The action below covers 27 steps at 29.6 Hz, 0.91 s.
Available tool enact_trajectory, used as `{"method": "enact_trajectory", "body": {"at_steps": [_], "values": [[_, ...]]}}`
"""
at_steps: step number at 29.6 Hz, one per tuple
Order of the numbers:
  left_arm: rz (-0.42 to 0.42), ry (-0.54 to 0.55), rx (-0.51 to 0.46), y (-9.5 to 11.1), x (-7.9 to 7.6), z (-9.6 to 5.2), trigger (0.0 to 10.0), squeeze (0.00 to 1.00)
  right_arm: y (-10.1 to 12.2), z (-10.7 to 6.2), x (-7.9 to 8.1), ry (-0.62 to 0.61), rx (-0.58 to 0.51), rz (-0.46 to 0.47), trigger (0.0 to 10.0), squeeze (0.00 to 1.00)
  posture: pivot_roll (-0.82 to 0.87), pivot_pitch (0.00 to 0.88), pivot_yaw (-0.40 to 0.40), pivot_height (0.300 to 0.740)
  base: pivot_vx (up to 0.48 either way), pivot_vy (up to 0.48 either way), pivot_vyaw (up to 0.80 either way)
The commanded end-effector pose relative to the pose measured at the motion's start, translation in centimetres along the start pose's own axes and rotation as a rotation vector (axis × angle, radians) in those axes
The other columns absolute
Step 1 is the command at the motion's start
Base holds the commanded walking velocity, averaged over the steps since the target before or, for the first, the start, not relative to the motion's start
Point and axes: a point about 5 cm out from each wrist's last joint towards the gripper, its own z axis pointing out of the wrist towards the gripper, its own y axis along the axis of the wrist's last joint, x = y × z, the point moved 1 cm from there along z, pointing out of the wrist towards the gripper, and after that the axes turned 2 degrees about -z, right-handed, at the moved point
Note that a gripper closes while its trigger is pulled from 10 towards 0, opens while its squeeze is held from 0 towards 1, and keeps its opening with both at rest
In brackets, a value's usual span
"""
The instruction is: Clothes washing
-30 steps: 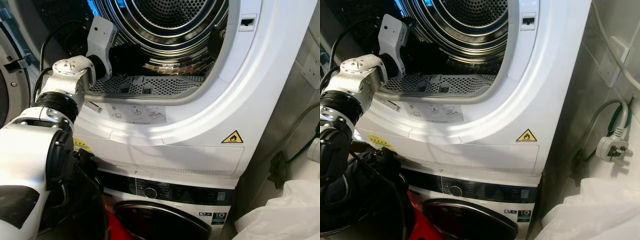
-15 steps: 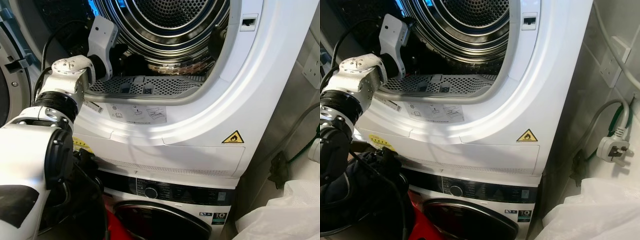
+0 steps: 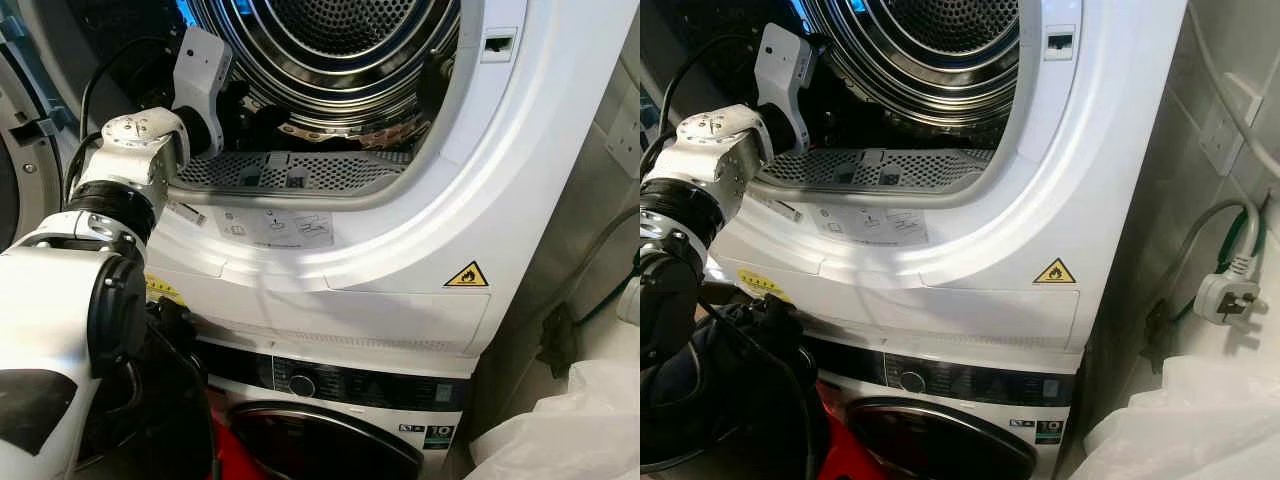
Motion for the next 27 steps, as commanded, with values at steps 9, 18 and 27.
{"method": "enact_trajectory", "body": {"at_steps": [9,18,27], "values": [[0.067,-0.175,0.054,0.5,-0.8,0.0,10.0,1.0,0.1,0.0,0.4,0.001,-0.002,0.008,10.0,0.0,-0.03,0.0,0.132,0.74,0.0,0.0,0.0],[0.09,-0.245,-0.041,2.9,-1.9,0.6,10.0,1.0,0.3,0.1,0.4,0.002,-0.007,0.01,10.0,0.0,-0.02,0.0,0.127,0.74,0.0,0.0,0.0],[0.03,-0.21,-0.115,4.1,-2.0,1.0,10.0,0.0,0.4,0.1,0.5,0.001,-0.01,0.009,10.0,0.0,-0.01,0.0,0.128,0.74,0.0,0.0,0.0]]}}
